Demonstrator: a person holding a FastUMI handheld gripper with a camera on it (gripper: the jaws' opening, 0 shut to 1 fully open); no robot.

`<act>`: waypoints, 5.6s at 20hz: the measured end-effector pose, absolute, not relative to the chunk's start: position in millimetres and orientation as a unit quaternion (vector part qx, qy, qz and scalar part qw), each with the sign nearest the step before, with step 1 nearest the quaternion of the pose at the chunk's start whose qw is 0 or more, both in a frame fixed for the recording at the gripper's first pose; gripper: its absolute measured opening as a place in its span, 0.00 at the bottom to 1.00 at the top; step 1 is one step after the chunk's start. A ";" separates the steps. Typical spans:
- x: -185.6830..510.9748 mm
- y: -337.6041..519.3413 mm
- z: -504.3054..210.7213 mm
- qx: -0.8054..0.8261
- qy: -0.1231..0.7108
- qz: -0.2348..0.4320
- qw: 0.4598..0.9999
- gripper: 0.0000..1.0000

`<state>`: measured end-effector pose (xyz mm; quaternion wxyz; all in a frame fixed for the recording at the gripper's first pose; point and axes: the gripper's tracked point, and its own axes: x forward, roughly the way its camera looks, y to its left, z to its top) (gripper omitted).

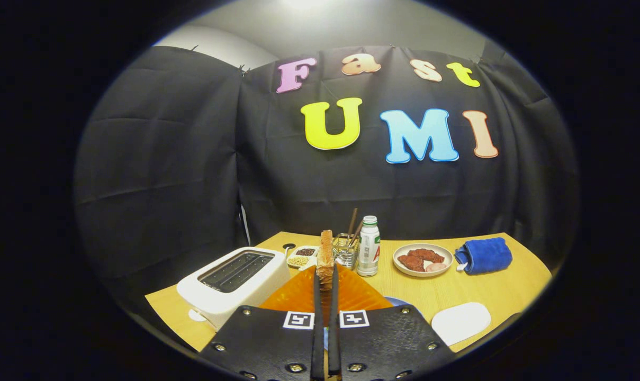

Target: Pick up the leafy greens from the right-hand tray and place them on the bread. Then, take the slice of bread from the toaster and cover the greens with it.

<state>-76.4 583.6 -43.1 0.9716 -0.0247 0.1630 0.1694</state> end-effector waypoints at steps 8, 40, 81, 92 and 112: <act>-78.1 559.8 -80.4 -0.009 0.191 0.159 0.969 0.03; -78.7 548.1 -146.4 0.031 0.229 0.152 0.961 0.04; -57.2 466.0 -176.4 -0.027 0.259 0.112 0.959 0.47; -64.0 369.1 -83.4 -0.024 0.124 0.099 0.987 0.48; -34.9 37.4 -29.9 -0.120 0.013 0.065 0.991 0.51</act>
